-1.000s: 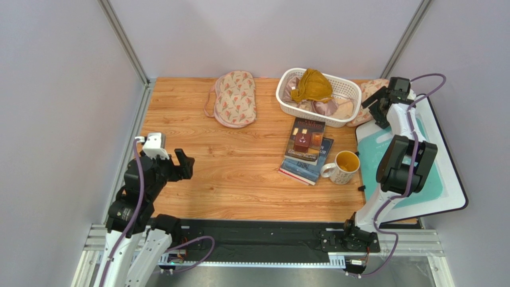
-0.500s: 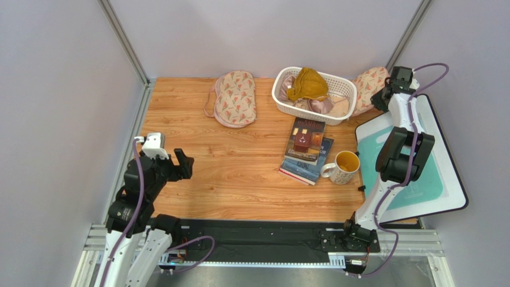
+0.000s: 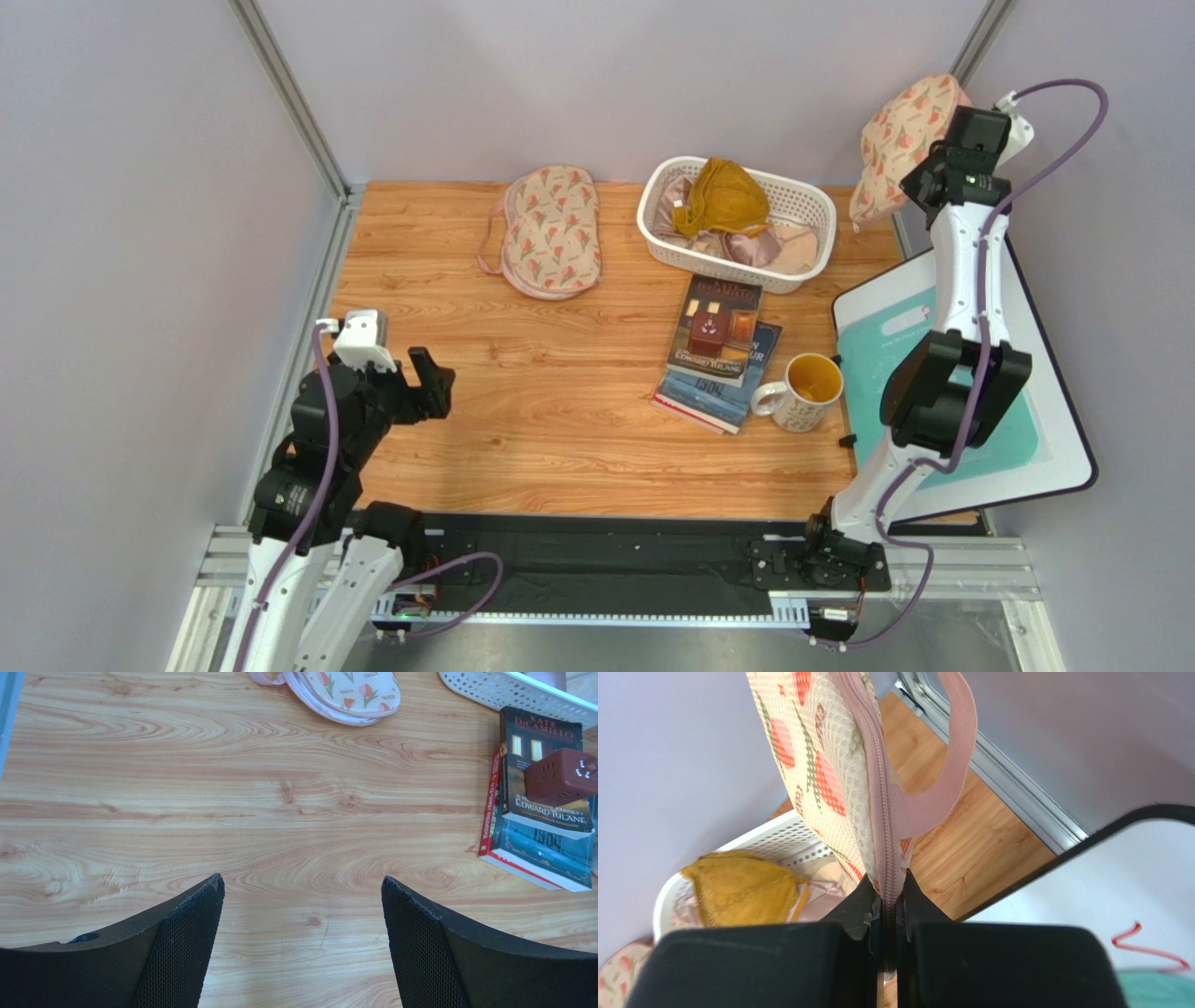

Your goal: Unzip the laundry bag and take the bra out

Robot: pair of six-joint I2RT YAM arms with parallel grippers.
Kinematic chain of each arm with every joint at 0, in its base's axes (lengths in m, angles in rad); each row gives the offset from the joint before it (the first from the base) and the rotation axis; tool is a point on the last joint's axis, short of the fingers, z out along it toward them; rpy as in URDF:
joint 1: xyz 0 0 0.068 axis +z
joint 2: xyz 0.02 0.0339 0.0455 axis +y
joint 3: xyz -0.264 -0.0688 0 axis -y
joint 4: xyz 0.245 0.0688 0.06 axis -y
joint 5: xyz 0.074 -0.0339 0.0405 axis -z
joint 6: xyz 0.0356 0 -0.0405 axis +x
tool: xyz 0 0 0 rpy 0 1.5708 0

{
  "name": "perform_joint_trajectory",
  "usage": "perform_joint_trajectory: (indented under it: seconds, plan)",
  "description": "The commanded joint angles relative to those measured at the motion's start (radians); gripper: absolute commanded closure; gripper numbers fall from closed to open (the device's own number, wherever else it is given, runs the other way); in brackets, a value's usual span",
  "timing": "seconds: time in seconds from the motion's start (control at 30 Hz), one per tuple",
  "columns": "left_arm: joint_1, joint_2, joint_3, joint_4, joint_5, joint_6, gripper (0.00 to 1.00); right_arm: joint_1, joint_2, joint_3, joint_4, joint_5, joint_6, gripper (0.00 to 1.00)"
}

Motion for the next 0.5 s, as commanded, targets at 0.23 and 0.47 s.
perform_joint_trajectory:
  seconds: [0.23, 0.47]
  plan:
    - [0.006, 0.027, -0.005, 0.017, 0.04, -0.011, 0.12, 0.343, -0.584, -0.324, 0.16, -0.023, -0.027, 1.0]
    - [0.006, 0.027, -0.005, 0.023, 0.072, 0.0, 0.15, 0.633, -0.848, -0.604, 0.185, -0.128, 0.019, 1.0]
